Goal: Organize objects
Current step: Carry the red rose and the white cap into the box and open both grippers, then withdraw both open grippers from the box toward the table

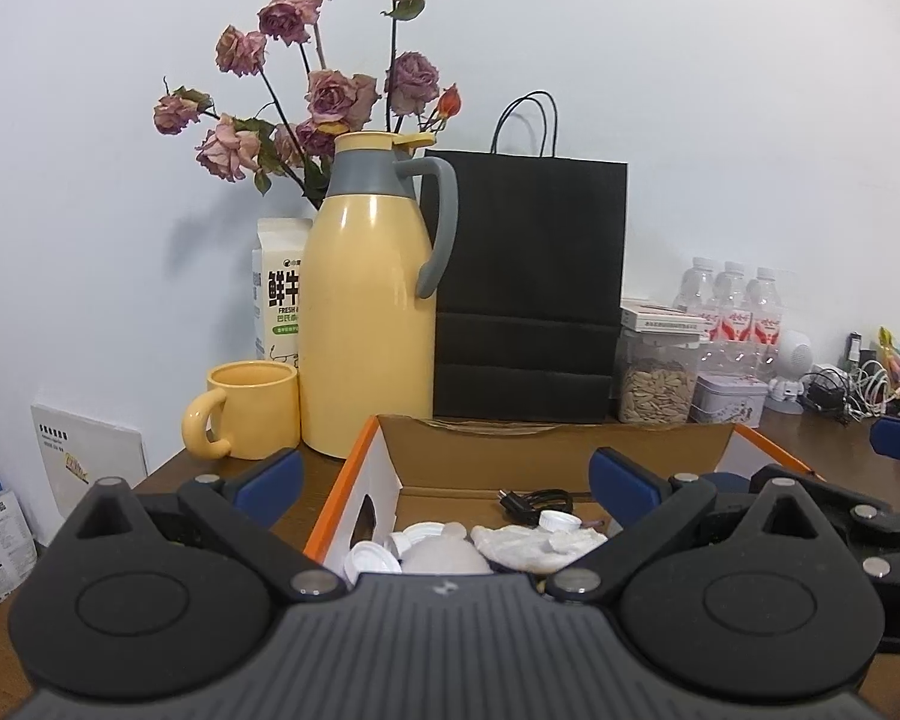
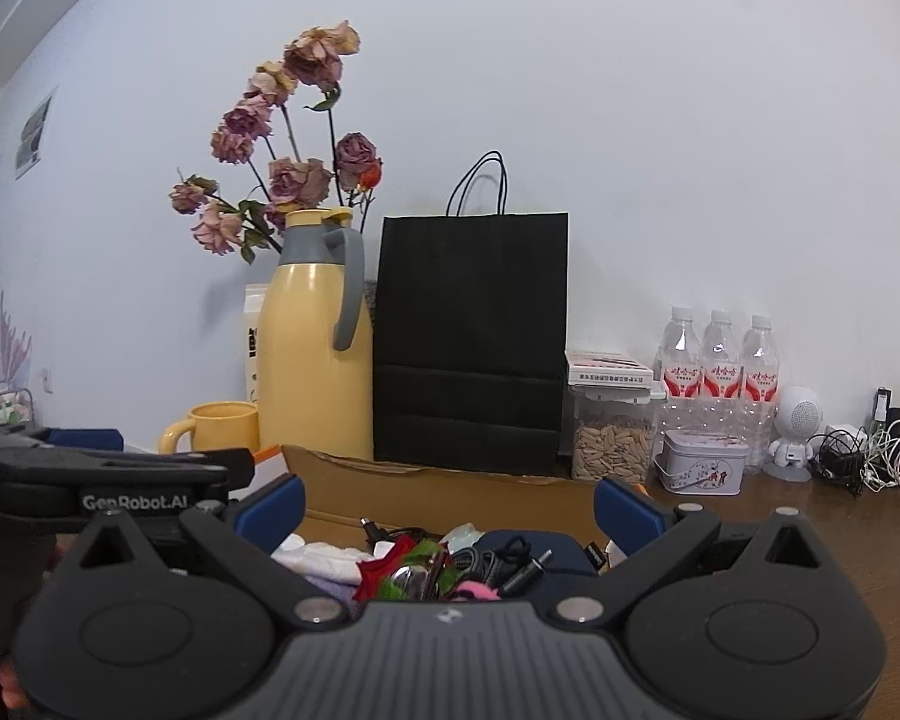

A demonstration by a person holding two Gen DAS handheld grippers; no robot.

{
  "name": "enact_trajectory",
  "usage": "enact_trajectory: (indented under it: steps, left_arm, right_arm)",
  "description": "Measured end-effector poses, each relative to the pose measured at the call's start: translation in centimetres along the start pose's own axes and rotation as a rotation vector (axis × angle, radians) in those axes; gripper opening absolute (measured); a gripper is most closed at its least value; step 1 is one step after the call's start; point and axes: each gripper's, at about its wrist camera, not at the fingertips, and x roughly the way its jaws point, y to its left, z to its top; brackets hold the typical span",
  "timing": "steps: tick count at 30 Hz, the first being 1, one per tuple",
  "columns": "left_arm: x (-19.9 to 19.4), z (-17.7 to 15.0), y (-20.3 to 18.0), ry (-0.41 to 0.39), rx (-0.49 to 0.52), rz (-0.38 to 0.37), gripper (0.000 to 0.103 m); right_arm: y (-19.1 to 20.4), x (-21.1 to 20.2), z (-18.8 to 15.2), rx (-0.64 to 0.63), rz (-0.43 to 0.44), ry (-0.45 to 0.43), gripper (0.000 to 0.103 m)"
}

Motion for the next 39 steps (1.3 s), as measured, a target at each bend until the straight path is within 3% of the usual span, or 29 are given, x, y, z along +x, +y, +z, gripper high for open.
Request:
enact_trajectory:
  steps: [15,39]
  left_arm:
    - [-2.7,-2.3,-0.1,0.067,0.055,-0.067,0.103]
    - [-4.2,-5.9,-0.3,0.213,0.094,-0.09,0.103]
  right_arm:
    - [-0.2,-3.5,-2.1,-0.041,0.055,0.05,0.103]
    - [-1.3,-6.1,-5.3,-0.018,0.033,0.198,0.103]
